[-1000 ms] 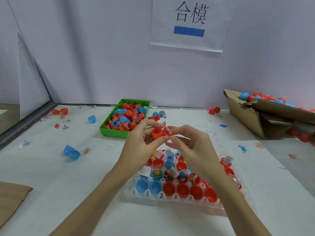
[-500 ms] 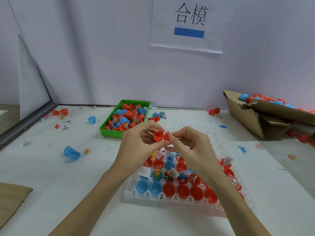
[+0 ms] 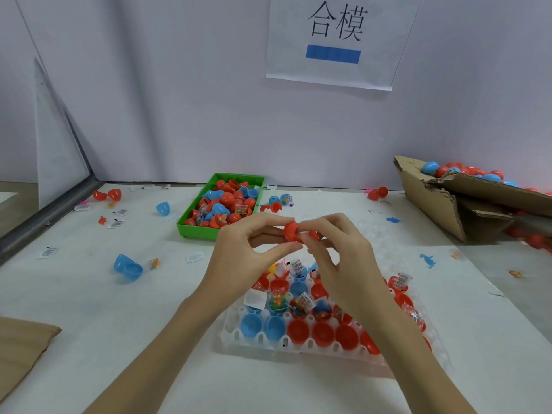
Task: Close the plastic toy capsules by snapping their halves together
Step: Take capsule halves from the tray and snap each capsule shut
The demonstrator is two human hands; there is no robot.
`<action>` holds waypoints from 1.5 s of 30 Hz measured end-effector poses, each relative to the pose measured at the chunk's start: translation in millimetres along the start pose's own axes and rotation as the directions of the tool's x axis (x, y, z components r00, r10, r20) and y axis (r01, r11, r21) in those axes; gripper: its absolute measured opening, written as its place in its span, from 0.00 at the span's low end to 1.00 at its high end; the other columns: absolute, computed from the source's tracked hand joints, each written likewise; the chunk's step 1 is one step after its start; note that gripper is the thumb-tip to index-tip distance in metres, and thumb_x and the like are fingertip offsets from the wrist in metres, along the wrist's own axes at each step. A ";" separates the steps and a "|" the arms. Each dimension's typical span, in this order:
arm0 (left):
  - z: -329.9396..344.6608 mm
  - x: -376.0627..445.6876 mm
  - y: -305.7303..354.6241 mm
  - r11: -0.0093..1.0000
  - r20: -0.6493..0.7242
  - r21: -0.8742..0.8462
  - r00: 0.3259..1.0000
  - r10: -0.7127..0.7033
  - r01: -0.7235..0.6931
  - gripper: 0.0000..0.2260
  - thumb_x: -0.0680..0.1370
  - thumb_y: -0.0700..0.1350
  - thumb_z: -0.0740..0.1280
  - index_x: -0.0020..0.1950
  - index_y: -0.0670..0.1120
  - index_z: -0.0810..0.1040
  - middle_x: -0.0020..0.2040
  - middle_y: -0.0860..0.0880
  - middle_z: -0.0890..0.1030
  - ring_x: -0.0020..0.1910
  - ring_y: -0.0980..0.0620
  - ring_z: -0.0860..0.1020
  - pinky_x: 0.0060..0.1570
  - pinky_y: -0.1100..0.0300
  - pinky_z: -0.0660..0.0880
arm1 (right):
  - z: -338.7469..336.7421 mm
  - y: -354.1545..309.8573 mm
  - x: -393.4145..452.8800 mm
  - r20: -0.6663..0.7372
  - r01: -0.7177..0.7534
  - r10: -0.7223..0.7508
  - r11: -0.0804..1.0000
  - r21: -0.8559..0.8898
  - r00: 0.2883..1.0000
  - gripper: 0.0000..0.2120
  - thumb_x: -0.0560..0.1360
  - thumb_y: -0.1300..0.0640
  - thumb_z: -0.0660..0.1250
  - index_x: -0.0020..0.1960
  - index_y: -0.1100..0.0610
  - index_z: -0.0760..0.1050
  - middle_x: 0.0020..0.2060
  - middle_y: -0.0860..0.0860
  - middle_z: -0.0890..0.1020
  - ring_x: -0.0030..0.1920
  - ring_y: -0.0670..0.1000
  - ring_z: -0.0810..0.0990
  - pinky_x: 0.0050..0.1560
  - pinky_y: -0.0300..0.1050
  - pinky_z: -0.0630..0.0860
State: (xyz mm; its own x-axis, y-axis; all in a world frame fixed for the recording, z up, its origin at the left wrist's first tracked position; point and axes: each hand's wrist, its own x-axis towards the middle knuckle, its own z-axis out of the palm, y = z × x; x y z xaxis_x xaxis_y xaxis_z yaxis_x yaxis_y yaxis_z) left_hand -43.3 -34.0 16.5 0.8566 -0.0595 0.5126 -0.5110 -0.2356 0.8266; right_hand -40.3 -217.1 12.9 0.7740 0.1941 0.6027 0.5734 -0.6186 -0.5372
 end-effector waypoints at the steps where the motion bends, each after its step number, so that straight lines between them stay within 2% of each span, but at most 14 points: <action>1: 0.6 0.0 0.5 1.000 -0.005 -0.023 1.000 -0.014 0.014 0.17 0.71 0.46 0.78 0.60 0.51 0.85 0.52 0.58 0.87 0.51 0.57 0.86 0.54 0.65 0.81 | 0.8 0.8 -0.2 0.001 0.019 -0.019 1.000 -0.024 1.000 0.12 0.80 0.55 0.64 0.61 0.53 0.82 0.55 0.49 0.78 0.48 0.42 0.78 0.51 0.22 0.74; 2: 1.5 0.0 1.4 0.999 -0.011 -0.039 1.000 -0.025 0.024 0.16 0.72 0.45 0.78 0.60 0.53 0.84 0.52 0.59 0.87 0.51 0.58 0.86 0.53 0.67 0.81 | 1.4 0.5 -0.5 -0.001 0.032 -0.032 0.999 -0.035 0.999 0.12 0.81 0.58 0.65 0.62 0.54 0.81 0.56 0.51 0.78 0.48 0.44 0.78 0.51 0.23 0.74; 4: 3.7 0.2 2.5 0.997 -0.019 -0.070 0.999 -0.040 0.039 0.16 0.74 0.43 0.77 0.61 0.53 0.84 0.52 0.60 0.87 0.52 0.58 0.86 0.52 0.69 0.80 | 1.1 -0.7 0.1 -0.030 0.042 -0.042 0.999 -0.021 0.999 0.12 0.81 0.56 0.64 0.61 0.55 0.82 0.55 0.51 0.78 0.48 0.44 0.78 0.51 0.24 0.75; 6: 4.4 0.5 2.5 0.991 -0.026 -0.117 0.998 -0.061 0.058 0.16 0.76 0.40 0.76 0.63 0.51 0.85 0.53 0.58 0.88 0.52 0.57 0.86 0.52 0.68 0.80 | -0.3 -3.9 2.0 -0.079 0.037 -0.034 0.998 0.041 0.996 0.12 0.79 0.53 0.65 0.60 0.53 0.81 0.54 0.48 0.79 0.47 0.42 0.79 0.52 0.28 0.77; 8: 4.9 0.5 3.2 0.988 -0.032 -0.139 0.996 -0.078 0.072 0.16 0.77 0.39 0.75 0.63 0.50 0.85 0.52 0.57 0.88 0.52 0.56 0.86 0.52 0.67 0.80 | -1.8 -6.4 3.7 -0.103 0.010 0.002 0.992 0.123 0.995 0.12 0.78 0.52 0.69 0.61 0.49 0.77 0.50 0.43 0.81 0.47 0.42 0.81 0.50 0.31 0.80; 10: 7.2 -0.7 3.9 0.987 -0.043 -0.141 0.996 -0.079 0.072 0.15 0.78 0.38 0.74 0.63 0.51 0.85 0.51 0.57 0.88 0.51 0.56 0.86 0.51 0.67 0.81 | -2.8 -8.6 4.4 -0.091 -0.049 0.071 0.972 0.230 0.993 0.19 0.76 0.54 0.74 0.62 0.45 0.71 0.47 0.38 0.81 0.48 0.42 0.82 0.47 0.31 0.80; 12: 9.4 -2.4 5.1 0.985 -0.042 -0.159 0.996 -0.074 0.067 0.15 0.79 0.37 0.73 0.64 0.51 0.84 0.52 0.56 0.88 0.52 0.55 0.86 0.52 0.66 0.81 | -3.2 -8.6 4.7 -0.089 -0.106 0.144 0.933 0.343 0.986 0.18 0.74 0.52 0.75 0.61 0.48 0.73 0.47 0.39 0.82 0.49 0.43 0.83 0.48 0.33 0.81; 15: 11.6 -3.0 5.6 0.984 0.013 -0.166 0.998 -0.057 0.059 0.16 0.80 0.37 0.71 0.68 0.48 0.82 0.56 0.54 0.87 0.54 0.54 0.86 0.53 0.66 0.81 | -5.5 -7.4 2.7 -0.092 -0.142 0.204 0.883 0.448 0.975 0.11 0.75 0.51 0.74 0.57 0.51 0.81 0.48 0.41 0.85 0.51 0.47 0.85 0.49 0.40 0.84; 18: 10.2 -1.5 6.0 0.988 0.002 -0.140 0.998 -0.061 0.060 0.16 0.78 0.39 0.74 0.65 0.49 0.83 0.54 0.55 0.87 0.52 0.55 0.86 0.52 0.66 0.81 | -8.1 -9.2 2.3 -0.083 -0.131 0.197 0.858 0.497 0.977 0.09 0.75 0.52 0.72 0.56 0.49 0.83 0.47 0.41 0.86 0.50 0.46 0.86 0.48 0.37 0.83; 21: 8.6 -0.9 7.6 0.986 -0.033 -0.155 0.998 -0.061 0.056 0.14 0.74 0.45 0.77 0.59 0.50 0.84 0.50 0.56 0.88 0.51 0.55 0.86 0.51 0.67 0.81 | -9.2 -14.3 3.3 -0.032 -0.166 0.221 0.816 0.554 0.975 0.10 0.75 0.49 0.70 0.55 0.45 0.83 0.47 0.39 0.86 0.51 0.43 0.86 0.49 0.31 0.79; 25: 12.1 -2.4 9.2 0.986 -0.056 -0.166 0.998 -0.037 0.027 0.14 0.73 0.48 0.77 0.57 0.50 0.83 0.50 0.57 0.87 0.51 0.56 0.86 0.50 0.68 0.80 | -9.9 -15.6 3.5 0.011 -0.215 0.269 0.746 0.631 0.963 0.10 0.76 0.49 0.69 0.56 0.46 0.84 0.49 0.40 0.87 0.53 0.44 0.85 0.50 0.31 0.79; 32: 15.2 -4.1 12.5 0.987 -0.098 -0.159 0.995 -0.022 0.006 0.13 0.72 0.48 0.77 0.55 0.52 0.82 0.49 0.58 0.86 0.51 0.57 0.86 0.49 0.69 0.80 | -8.3 -17.2 3.0 0.064 -0.282 0.335 0.659 0.697 0.940 0.09 0.79 0.50 0.68 0.57 0.47 0.84 0.51 0.42 0.87 0.55 0.43 0.85 0.49 0.28 0.78; 39: 14.7 -4.4 12.6 0.990 -0.115 -0.141 0.993 -0.022 0.006 0.17 0.70 0.49 0.78 0.56 0.46 0.82 0.49 0.57 0.86 0.50 0.55 0.86 0.51 0.65 0.82 | -9.4 -20.1 2.2 0.035 -0.241 0.297 0.694 0.679 0.954 0.10 0.77 0.48 0.69 0.56 0.45 0.85 0.50 0.39 0.87 0.56 0.41 0.84 0.49 0.28 0.77; 45: 7.6 -3.1 16.4 0.994 -0.088 -0.097 0.995 0.040 -0.049 0.15 0.72 0.46 0.78 0.57 0.50 0.84 0.50 0.58 0.87 0.51 0.56 0.86 0.51 0.68 0.80 | -9.3 -19.3 1.2 0.021 -0.229 0.289 0.708 0.668 0.957 0.13 0.74 0.45 0.71 0.57 0.45 0.84 0.50 0.39 0.87 0.54 0.40 0.85 0.50 0.28 0.77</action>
State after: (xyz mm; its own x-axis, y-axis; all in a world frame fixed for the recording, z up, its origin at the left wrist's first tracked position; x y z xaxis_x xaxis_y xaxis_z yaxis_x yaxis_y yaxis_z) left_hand -53.8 -45.0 26.7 0.8258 0.0170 0.5638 -0.5566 -0.1368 0.8194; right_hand -52.9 -212.0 29.5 0.9122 0.0235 0.4091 0.4085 0.0263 -0.9124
